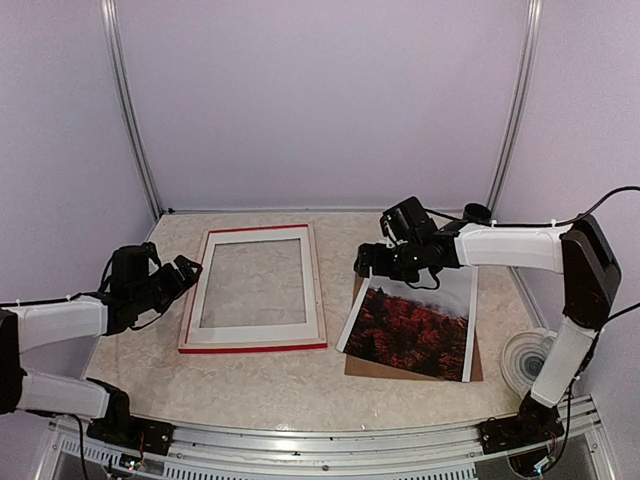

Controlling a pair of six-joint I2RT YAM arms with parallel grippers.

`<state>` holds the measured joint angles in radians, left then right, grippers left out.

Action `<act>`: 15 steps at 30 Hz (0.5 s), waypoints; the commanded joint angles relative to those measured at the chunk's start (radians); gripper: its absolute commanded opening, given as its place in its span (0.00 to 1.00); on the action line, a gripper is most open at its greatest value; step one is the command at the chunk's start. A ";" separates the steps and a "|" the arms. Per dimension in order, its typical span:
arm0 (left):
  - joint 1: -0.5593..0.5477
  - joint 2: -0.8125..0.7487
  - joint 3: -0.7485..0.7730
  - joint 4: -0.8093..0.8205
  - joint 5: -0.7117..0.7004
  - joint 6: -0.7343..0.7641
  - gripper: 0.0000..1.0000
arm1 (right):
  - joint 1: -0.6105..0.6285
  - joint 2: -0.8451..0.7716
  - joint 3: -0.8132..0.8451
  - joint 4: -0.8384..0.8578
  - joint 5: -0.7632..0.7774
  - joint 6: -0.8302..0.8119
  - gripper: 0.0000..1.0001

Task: Put the photo into the frame
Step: Place the mat board on the glass panel, then pick up the photo from the backboard.

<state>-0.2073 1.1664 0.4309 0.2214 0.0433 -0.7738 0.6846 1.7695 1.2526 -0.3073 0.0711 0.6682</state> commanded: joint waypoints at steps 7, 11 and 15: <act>-0.168 -0.006 0.125 -0.056 -0.094 0.075 0.99 | -0.090 -0.110 -0.169 0.113 -0.069 -0.016 0.96; -0.238 0.052 0.173 -0.058 -0.100 0.090 0.99 | -0.118 -0.133 -0.203 0.112 -0.070 -0.018 0.96; -0.302 0.110 0.216 -0.056 -0.103 0.101 0.99 | -0.156 -0.167 -0.245 0.122 -0.070 -0.012 0.96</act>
<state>-0.4606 1.2282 0.6003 0.1772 -0.0414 -0.7048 0.5655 1.6592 1.0447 -0.2161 0.0071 0.6601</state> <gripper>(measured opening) 0.989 0.961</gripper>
